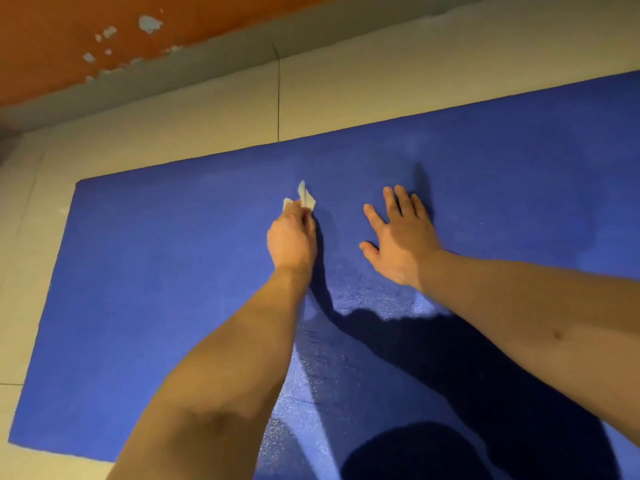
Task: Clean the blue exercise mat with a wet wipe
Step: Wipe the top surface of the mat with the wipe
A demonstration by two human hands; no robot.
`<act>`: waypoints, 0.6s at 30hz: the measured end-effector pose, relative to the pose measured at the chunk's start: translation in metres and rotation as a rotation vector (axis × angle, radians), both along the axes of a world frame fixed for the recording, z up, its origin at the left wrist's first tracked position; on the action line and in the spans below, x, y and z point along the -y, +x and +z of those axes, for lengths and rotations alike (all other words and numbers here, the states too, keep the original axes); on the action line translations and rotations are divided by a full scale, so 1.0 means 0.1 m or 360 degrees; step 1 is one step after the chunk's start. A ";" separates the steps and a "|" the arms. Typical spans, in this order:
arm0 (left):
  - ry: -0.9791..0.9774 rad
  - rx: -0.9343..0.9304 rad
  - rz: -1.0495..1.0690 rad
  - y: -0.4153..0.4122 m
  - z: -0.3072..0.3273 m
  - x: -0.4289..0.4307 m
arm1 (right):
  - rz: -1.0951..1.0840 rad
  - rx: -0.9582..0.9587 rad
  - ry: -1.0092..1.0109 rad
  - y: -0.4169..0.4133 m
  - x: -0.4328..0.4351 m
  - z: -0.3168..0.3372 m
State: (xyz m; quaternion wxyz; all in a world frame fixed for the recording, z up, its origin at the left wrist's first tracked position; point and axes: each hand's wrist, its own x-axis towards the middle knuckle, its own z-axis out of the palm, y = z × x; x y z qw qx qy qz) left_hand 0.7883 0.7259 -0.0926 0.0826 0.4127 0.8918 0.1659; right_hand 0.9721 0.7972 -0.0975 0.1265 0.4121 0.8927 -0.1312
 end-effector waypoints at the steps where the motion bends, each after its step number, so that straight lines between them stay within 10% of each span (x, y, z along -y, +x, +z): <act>1: 0.0038 0.0067 -0.0144 0.13 0.00 0.03 | -0.0010 -0.0014 0.0015 -0.02 -0.05 0.00; 5: 0.0142 0.0160 -0.0325 0.04 0.02 0.13 | -0.0066 0.0021 0.0086 -0.07 -0.29 -0.03; 13: -0.0129 -0.0104 0.0411 -0.77 -0.05 -0.21 | 0.0009 0.0070 0.0140 -0.03 -0.35 -0.08; 18: 0.0054 0.0010 -0.0017 0.00 -0.04 -0.35 | -0.0028 0.0046 0.0138 -0.07 -0.32 -0.09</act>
